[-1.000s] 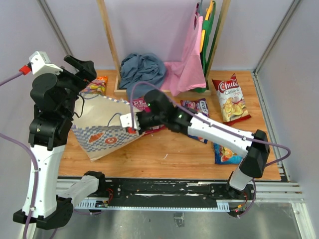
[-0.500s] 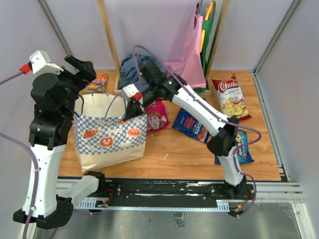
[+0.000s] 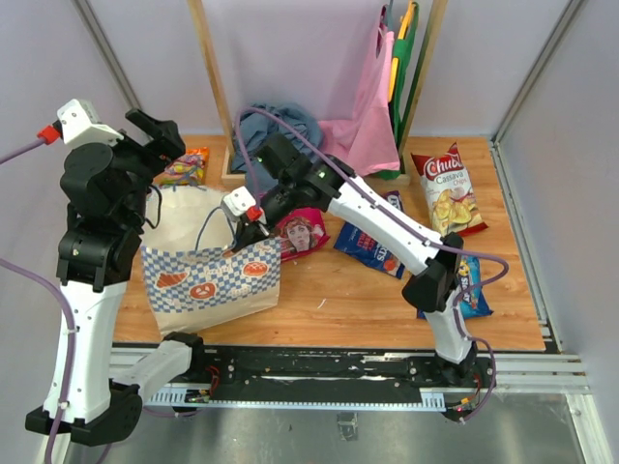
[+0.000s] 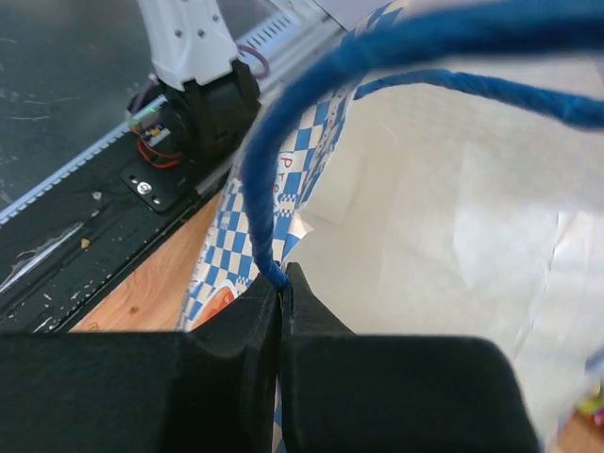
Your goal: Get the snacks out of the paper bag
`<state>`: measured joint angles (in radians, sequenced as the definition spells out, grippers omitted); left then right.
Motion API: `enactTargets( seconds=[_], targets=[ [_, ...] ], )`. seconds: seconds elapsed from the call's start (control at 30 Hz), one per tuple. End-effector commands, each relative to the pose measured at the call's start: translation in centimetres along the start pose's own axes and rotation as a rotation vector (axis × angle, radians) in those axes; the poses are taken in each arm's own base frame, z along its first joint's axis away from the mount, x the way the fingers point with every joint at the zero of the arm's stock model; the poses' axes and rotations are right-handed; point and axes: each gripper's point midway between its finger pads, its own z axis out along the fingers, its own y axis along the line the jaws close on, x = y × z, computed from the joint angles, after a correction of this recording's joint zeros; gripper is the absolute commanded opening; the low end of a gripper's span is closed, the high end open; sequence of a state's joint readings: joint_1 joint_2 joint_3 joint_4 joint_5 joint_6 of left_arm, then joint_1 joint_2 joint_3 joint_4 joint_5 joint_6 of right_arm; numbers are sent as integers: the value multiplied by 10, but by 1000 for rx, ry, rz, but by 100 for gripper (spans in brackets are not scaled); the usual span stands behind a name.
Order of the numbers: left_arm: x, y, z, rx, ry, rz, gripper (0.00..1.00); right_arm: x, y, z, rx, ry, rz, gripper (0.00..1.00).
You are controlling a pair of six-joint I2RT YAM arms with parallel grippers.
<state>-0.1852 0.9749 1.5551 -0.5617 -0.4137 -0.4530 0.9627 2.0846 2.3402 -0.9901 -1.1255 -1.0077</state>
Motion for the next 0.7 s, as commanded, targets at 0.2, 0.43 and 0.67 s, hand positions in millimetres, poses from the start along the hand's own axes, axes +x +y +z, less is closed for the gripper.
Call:
enactTargets(
  seconds=[0.2,0.43,0.67],
  targets=[
    [1,18,-1,-70,-37,10,100,12,-69,-24,594,249,166,1],
    [-22,25,-3,-130,-102,21,100,-8,-85,-19,946,437,107,1],
    [-33,36,-7,-188,-139,44,100,5,-106,-20,1150,453,195,1]
  ],
)
